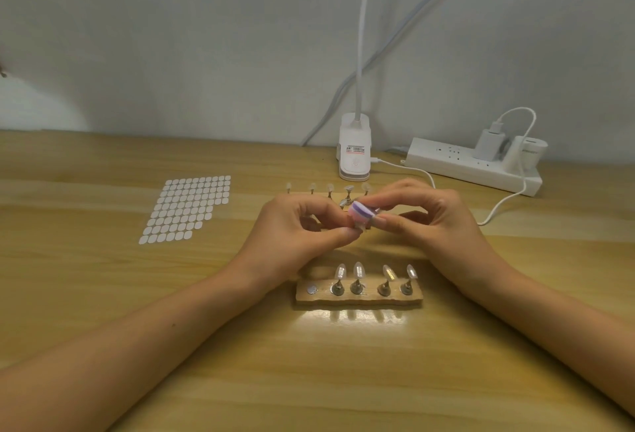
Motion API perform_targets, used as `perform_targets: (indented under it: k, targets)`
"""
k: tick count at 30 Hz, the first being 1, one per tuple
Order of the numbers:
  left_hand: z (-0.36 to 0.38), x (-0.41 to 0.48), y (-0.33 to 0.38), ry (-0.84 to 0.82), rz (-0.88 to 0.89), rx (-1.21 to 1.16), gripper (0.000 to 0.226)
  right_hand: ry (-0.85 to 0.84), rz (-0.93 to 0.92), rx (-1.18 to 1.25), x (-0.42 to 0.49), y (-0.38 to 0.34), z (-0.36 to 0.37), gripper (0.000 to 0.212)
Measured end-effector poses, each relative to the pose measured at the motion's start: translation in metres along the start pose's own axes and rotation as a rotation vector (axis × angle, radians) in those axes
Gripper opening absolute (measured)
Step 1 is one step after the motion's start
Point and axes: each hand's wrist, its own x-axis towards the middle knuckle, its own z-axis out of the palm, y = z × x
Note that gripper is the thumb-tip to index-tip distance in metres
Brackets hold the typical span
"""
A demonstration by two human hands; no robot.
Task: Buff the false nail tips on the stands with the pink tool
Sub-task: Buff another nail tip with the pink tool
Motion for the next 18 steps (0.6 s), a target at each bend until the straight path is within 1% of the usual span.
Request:
perform_targets:
  k: [2,5,8,11,14,16,18]
  targets:
    - [-0.0001,0.0000,0.0002,0.018,0.010,0.011,0.002,0.001,-0.005,-0.007,-0.0005,0.0009,0.0001,0.029]
    - [0.0000,-0.0007,0.0010,0.021,0.027,0.028,0.005,-0.019,-0.073,-0.032,-0.0025,0.0006,0.0023,0.029]
    - [-0.0009,-0.0005,-0.0009,0.038,0.020,0.018,0.002,0.028,-0.024,-0.063,-0.0008,0.0028,0.0001,0.030]
    - [-0.0018,-0.0002,-0.0011,0.039,0.022,0.019,0.008,-0.015,-0.087,-0.066,-0.0025,0.0024,0.0022,0.031]
    - [-0.0016,0.0004,-0.0012,0.045,0.006,0.020,0.005,0.024,-0.045,-0.068,-0.0012,0.0030,0.0016,0.029]
    - [-0.0013,0.0002,-0.0014,0.030,0.009,0.020,0.009,0.024,-0.060,-0.057,-0.0014,0.0030,0.0008,0.028]
    - [-0.0019,-0.0004,-0.0006,0.021,0.021,0.026,0.016,-0.018,-0.113,-0.073,-0.0031,0.0023,0.0021,0.029]
